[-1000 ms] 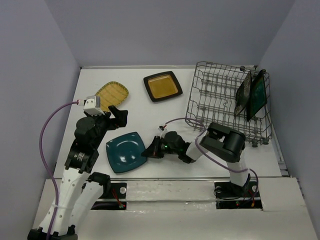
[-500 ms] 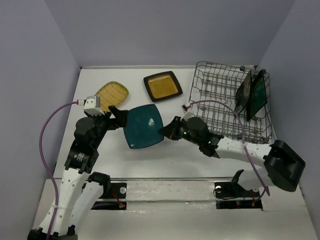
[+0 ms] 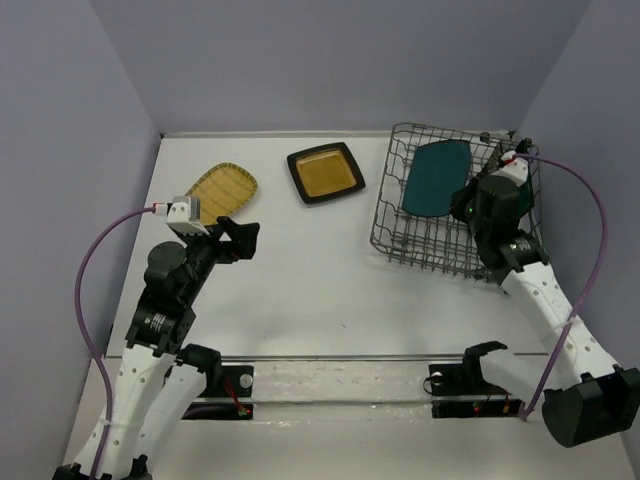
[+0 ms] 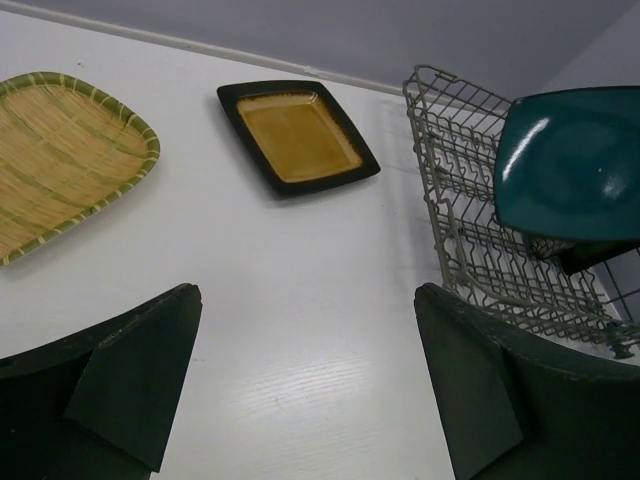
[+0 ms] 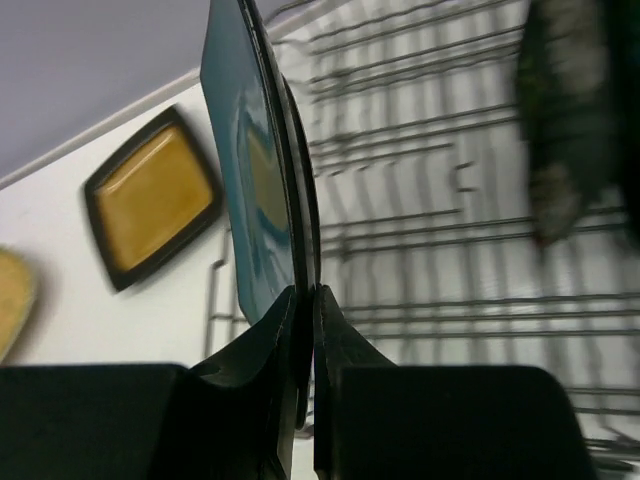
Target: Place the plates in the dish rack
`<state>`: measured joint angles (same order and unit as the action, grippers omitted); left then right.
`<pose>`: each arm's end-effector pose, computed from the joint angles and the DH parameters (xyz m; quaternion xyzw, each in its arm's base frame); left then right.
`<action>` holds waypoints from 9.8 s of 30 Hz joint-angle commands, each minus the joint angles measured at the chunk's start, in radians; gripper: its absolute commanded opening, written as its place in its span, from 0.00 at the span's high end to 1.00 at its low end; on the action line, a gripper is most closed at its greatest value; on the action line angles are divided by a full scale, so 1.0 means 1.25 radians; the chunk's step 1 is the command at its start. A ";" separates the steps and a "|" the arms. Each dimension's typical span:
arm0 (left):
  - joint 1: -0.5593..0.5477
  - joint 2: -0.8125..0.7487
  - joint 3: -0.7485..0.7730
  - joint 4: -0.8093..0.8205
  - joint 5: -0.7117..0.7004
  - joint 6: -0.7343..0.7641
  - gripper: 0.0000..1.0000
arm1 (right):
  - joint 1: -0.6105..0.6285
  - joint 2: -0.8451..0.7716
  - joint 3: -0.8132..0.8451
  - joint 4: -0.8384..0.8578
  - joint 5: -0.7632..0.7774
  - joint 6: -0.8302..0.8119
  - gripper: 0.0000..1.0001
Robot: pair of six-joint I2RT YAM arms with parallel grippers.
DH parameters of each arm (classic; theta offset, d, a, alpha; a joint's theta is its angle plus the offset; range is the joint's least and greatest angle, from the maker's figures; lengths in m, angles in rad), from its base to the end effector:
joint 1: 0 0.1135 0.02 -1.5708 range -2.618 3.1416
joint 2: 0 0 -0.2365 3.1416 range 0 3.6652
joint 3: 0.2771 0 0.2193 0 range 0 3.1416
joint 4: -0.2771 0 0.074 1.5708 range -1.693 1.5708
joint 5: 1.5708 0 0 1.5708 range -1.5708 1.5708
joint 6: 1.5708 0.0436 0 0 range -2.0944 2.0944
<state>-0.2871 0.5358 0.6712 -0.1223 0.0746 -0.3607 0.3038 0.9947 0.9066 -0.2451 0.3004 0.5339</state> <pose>0.1286 -0.0414 0.3237 0.0007 0.7025 -0.2512 0.6659 0.2098 0.0523 0.3152 0.1787 0.7901 0.1219 0.5735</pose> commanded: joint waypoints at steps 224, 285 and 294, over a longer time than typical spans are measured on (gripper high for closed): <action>-0.083 0.062 0.072 -0.005 0.149 0.023 0.12 | 0.110 0.041 0.101 0.293 0.222 -0.176 0.93; -0.022 0.076 0.007 0.027 0.101 0.035 0.12 | -0.025 0.447 -0.064 0.613 0.394 -0.203 0.38; 0.000 0.120 0.012 0.029 0.095 0.028 0.12 | -0.025 0.316 -0.031 0.487 0.344 -0.185 0.15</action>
<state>-0.3004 0.6670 0.6781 -0.1318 0.1940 -0.3222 0.2703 1.4864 0.8238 0.4137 0.7544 0.2676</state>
